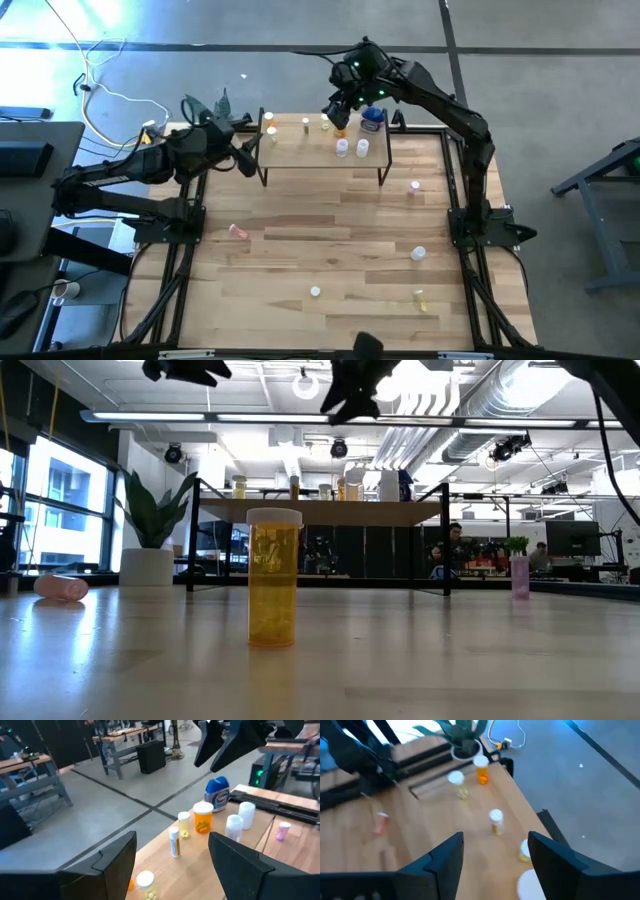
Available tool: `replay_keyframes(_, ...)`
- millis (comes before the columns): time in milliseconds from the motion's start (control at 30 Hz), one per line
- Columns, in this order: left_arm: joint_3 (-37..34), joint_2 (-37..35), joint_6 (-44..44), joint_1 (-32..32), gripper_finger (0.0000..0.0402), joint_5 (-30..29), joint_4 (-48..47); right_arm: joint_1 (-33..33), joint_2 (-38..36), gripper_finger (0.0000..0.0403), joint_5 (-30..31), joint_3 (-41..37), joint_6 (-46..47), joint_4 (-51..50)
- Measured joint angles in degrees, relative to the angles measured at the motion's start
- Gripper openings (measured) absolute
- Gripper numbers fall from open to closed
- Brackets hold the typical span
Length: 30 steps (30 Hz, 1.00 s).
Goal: Pick and place medicine bottles onto shelf by color
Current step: Put the white pill bottle on the shelf
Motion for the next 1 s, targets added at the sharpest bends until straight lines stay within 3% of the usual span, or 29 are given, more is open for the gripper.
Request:
replay_keyframes(233,0.0,-4.2,0.2,0.0,0.0236,6.8,-0.1,3.7,-4.4,0.0212,1.7,0.0,3.9,-2.4)
replay_keyframes(533,0.0,-5.4,-0.5,0.0,0.0236,16.4,-4.8,10.3,-8.9,0.0212,12.7,0.0,4.8,-9.5)
replay_keyframes(1000,0.0,-5.4,1.1,0.0,0.0236,18.0,-5.1,15.2,-13.0,0.0212,22.1,0.0,4.8,-25.7)
